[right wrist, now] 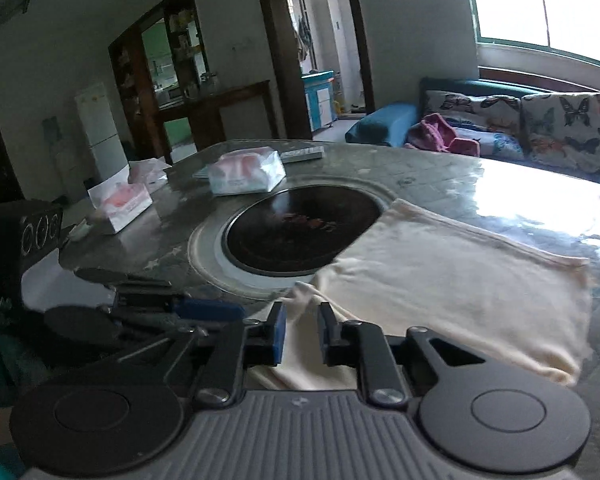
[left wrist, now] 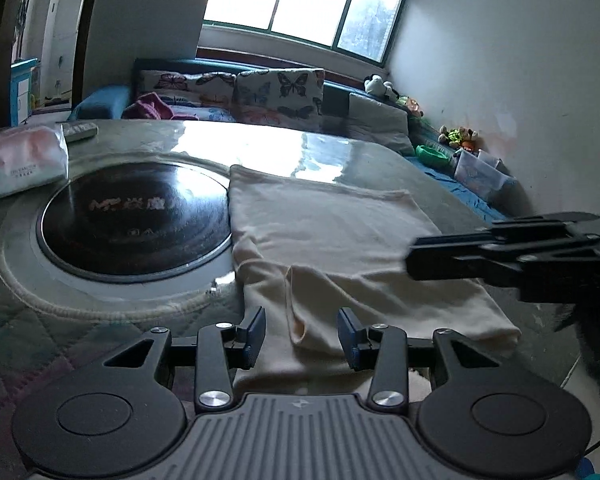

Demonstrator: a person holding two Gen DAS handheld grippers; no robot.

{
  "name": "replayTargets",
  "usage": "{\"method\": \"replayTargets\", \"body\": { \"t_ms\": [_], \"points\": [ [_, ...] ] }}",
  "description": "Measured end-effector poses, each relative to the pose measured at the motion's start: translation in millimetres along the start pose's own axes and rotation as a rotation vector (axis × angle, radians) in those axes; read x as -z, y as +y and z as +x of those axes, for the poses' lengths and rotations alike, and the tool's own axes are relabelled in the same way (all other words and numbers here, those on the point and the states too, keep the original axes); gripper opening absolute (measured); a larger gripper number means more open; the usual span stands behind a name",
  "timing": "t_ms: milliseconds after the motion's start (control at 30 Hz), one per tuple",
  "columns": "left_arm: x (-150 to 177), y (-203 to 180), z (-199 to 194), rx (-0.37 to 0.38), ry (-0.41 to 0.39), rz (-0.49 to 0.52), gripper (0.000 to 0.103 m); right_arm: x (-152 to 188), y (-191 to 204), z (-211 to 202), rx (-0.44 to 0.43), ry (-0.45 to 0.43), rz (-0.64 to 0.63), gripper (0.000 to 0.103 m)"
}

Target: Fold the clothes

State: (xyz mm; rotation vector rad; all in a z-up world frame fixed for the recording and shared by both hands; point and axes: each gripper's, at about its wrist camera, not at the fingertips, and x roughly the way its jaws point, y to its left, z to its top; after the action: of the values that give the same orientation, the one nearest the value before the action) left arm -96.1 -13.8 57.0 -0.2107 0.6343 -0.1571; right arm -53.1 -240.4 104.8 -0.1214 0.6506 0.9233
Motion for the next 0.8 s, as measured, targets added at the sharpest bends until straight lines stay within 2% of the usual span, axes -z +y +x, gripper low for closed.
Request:
{"method": "replayTargets", "body": {
  "t_ms": [133,333,467,600,800],
  "points": [
    [-1,-4,6,0.002,0.004,0.021,0.041,10,-18,-18,0.096,0.023,0.013,0.019],
    [2,-9,22,-0.004,0.035,0.033,0.038,47,-50,-38,0.222,0.094,0.102,0.019],
    [5,-10,25,-0.028,0.042,0.05,0.03,66,-65,-36,0.249,0.123,0.158,0.019],
    [7,-12,28,-0.05,0.049,0.067,0.011,76,-69,-36,0.244,0.142,0.171,0.019],
    [0,-11,21,-0.078,0.037,0.091,0.008,57,-75,-39,0.263,0.099,0.122,0.02]
  ]
}}
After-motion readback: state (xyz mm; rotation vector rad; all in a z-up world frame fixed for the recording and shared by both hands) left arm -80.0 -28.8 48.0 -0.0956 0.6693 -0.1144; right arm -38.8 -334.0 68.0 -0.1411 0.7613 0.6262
